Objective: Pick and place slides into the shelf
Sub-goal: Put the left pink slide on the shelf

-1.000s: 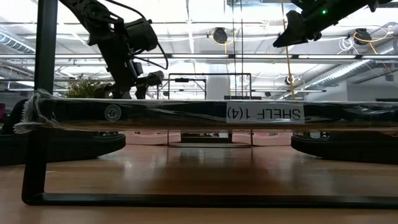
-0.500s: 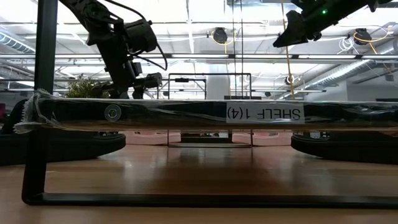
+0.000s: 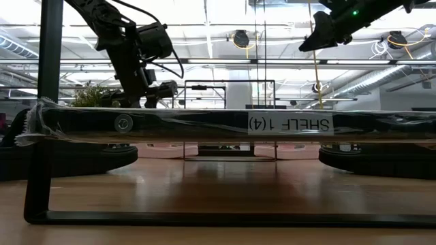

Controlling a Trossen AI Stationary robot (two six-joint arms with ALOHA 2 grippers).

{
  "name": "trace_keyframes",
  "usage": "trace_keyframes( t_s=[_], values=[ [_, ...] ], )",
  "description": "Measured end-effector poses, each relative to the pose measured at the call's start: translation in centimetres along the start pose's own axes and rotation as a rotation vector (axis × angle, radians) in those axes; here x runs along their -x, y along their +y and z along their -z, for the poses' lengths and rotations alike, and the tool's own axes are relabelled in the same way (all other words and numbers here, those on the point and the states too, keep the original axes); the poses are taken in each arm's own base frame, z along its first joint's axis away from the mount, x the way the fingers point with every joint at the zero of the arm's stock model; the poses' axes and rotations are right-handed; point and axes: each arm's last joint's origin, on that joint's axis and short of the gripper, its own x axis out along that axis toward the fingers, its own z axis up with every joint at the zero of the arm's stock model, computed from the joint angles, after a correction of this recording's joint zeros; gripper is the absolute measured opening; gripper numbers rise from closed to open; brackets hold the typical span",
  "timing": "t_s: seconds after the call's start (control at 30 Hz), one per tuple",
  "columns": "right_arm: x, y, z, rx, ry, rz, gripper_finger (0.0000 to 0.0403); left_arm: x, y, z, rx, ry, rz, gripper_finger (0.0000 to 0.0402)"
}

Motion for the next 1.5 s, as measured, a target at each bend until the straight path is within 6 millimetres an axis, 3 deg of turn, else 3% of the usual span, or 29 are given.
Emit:
trace_keyframes(
  t_s=[0.57,0.93,1.5],
  values=[
    [0.0,-0.1,-0.9,0.012,-0.084,0.013,0.0100,-0.1,0.0,0.0,-0.031,-0.001,-0.001,0.0115],
    [0.0,-0.1,-0.9,0.037,-0.082,0.014,0.0100,-2.7,-0.3,1.6,-0.032,0.057,-0.073,0.0115],
    [0.0,-0.1,-0.8,0.067,-0.077,0.016,0.0100,-2.5,0.0,1.0,-0.039,0.003,-0.110,0.0115]
  ],
)
